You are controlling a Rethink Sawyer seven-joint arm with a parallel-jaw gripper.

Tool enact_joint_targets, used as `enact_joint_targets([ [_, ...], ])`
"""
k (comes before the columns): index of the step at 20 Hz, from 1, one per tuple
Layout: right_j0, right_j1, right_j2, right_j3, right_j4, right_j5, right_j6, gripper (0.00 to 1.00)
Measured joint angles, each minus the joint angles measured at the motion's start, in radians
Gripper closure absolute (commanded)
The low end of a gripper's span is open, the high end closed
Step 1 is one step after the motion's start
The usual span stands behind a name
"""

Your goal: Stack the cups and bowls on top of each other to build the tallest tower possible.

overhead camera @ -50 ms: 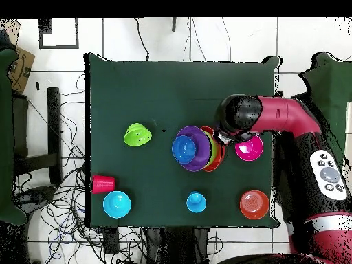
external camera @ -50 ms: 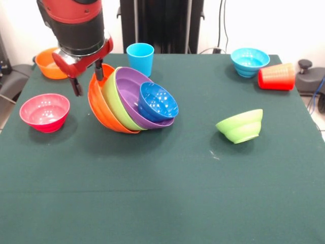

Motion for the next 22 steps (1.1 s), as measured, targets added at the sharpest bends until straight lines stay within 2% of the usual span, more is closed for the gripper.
enact_joint_targets([
  [22, 0.013, 0.050, -0.002, 0.000, -0.032, -0.002, 0.000, 0.00],
])
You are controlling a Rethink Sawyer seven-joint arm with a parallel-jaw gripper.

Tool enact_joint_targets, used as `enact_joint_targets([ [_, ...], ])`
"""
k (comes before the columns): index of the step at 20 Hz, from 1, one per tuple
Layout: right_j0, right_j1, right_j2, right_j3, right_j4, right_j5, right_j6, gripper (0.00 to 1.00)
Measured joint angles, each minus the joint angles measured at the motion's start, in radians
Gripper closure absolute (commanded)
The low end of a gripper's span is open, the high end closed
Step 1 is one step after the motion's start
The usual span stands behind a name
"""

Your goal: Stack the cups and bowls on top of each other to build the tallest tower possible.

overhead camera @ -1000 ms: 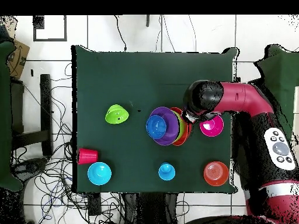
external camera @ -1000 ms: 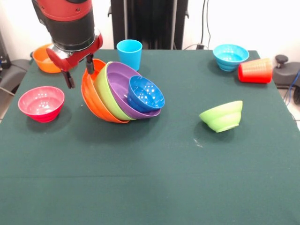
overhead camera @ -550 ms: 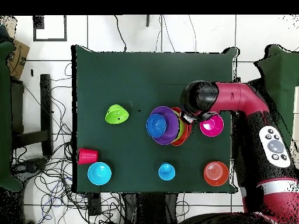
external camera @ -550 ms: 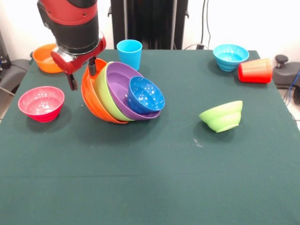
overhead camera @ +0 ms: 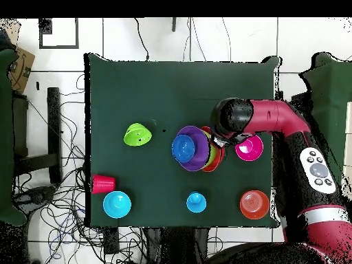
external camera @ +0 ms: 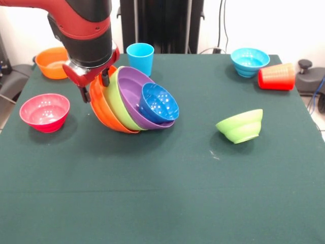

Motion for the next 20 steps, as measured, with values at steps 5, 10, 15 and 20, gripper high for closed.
enact_joint_targets([
  [5, 0.000, 0.005, -0.004, 0.001, -0.010, -0.015, 0.000, 0.00],
  [10, 0.000, 0.007, -0.011, 0.001, -0.020, -0.028, 0.000, 0.00],
  [15, 0.000, 0.008, -0.015, 0.001, -0.020, -0.028, 0.000, 0.00],
  [20, 0.000, 0.011, -0.020, 0.001, -0.020, -0.028, 0.000, 0.00],
])
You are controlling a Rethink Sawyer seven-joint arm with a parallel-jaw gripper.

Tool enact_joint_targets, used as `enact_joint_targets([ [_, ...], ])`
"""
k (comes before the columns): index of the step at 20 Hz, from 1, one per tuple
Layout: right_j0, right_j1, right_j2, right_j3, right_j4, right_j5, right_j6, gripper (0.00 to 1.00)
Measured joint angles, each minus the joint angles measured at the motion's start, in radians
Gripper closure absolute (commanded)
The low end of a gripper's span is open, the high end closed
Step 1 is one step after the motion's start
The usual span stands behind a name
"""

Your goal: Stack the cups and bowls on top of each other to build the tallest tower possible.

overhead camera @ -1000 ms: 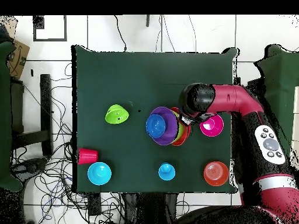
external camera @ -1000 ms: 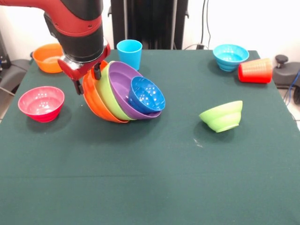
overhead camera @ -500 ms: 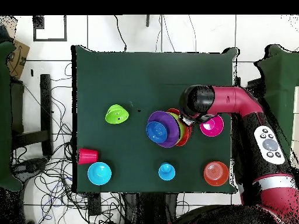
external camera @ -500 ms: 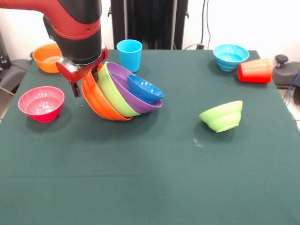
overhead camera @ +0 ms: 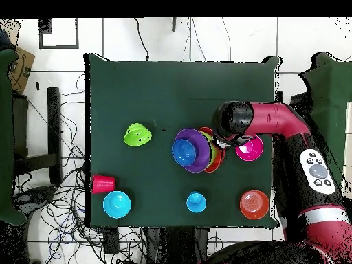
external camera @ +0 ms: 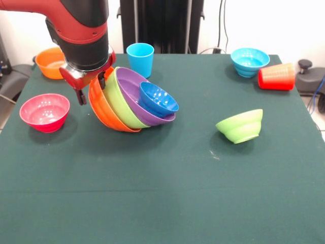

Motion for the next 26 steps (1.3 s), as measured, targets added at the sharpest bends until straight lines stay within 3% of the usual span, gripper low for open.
enact_joint_targets([
  [12, -0.014, 0.002, -0.009, 0.003, 0.000, 0.000, 0.000, 0.00],
  [19, -0.056, 0.003, -0.009, 0.012, 0.000, -0.006, 0.000, 0.00],
  [26, -0.090, 0.007, -0.010, 0.021, 0.000, -0.070, 0.000, 0.00],
])
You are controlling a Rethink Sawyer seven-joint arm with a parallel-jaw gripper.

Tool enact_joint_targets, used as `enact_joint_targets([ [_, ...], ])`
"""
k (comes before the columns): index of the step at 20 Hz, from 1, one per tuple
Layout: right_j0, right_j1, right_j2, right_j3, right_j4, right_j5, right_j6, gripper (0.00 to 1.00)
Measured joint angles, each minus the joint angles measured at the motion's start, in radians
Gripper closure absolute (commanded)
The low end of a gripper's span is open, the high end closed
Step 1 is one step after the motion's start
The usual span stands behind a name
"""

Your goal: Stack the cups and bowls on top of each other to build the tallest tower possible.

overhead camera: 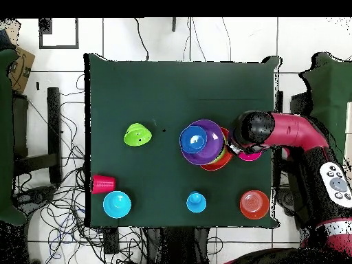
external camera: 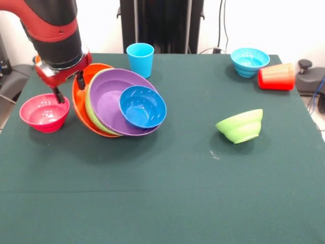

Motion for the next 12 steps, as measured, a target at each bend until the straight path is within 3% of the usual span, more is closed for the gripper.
enact_joint_targets([
  [12, -0.029, 0.028, 0.009, 0.025, -0.012, -0.150, 0.000, 0.00],
])
